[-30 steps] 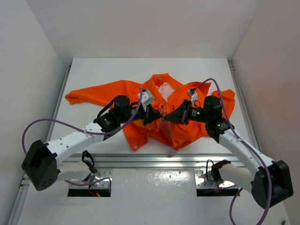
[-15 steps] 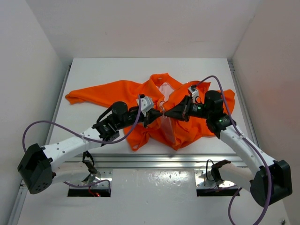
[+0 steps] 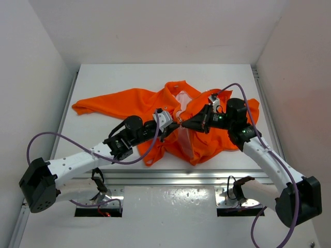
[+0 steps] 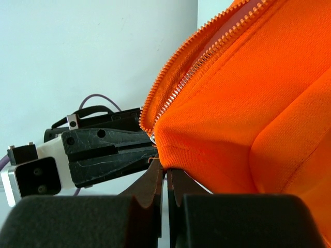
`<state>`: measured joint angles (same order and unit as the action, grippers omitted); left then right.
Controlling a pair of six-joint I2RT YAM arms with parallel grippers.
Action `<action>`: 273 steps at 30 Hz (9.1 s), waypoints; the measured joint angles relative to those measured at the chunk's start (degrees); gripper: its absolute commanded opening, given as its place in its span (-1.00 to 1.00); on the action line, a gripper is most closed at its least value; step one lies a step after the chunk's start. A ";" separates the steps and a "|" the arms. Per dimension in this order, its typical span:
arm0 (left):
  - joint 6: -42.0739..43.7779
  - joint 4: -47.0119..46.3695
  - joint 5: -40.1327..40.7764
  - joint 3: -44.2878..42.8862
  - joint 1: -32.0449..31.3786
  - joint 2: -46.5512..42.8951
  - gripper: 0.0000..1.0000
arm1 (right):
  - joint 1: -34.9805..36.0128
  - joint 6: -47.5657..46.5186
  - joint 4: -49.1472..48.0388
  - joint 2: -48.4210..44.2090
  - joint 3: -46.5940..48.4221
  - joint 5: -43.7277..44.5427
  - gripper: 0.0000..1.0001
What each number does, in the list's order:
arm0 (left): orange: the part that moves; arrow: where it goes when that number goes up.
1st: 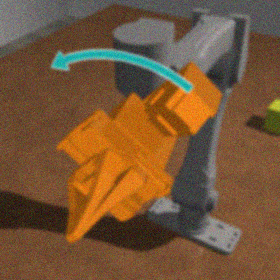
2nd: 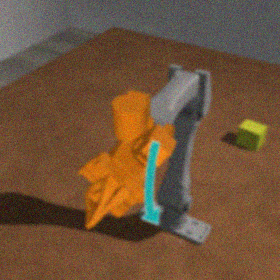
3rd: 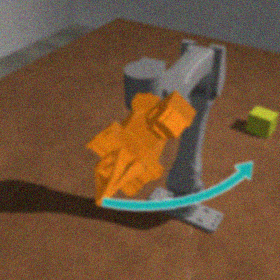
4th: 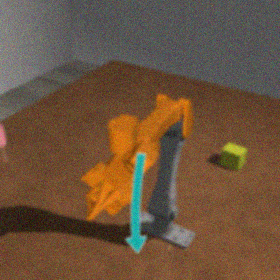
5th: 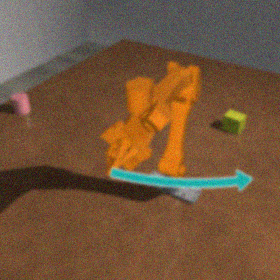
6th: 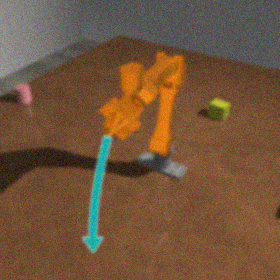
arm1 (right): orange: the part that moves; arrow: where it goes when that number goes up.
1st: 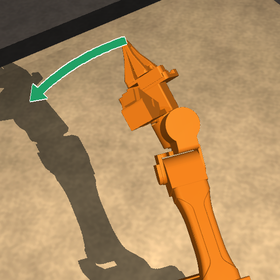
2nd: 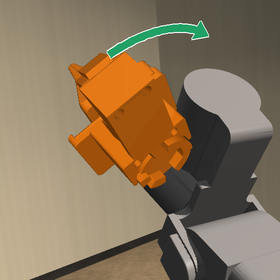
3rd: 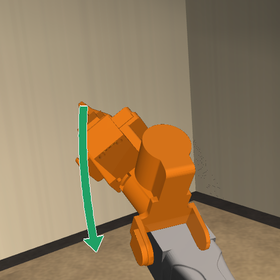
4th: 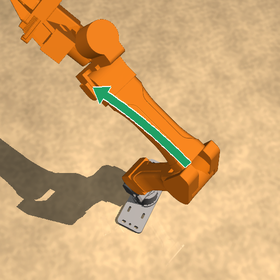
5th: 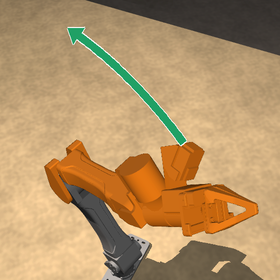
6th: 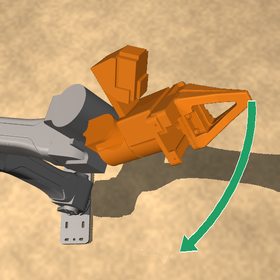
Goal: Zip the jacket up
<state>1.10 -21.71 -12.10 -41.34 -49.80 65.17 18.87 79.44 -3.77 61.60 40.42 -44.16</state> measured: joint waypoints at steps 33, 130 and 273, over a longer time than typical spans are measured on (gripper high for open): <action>-3.54 11.69 5.68 1.40 -1.05 4.63 -1.00 | 1.99 -8.92 4.11 -6.73 -2.62 5.27 -0.25; -38.45 4.02 -26.34 -3.19 16.06 12.41 -1.00 | 3.08 -16.22 -34.32 4.44 -17.53 2.36 -1.00; -46.88 22.27 -60.11 -22.91 19.26 32.98 -1.00 | 18.75 -110.46 -26.49 -24.24 -29.90 17.57 -0.55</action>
<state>-45.78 0.56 -72.20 -64.25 -30.55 98.15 37.63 -31.03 -30.26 37.36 10.52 -26.59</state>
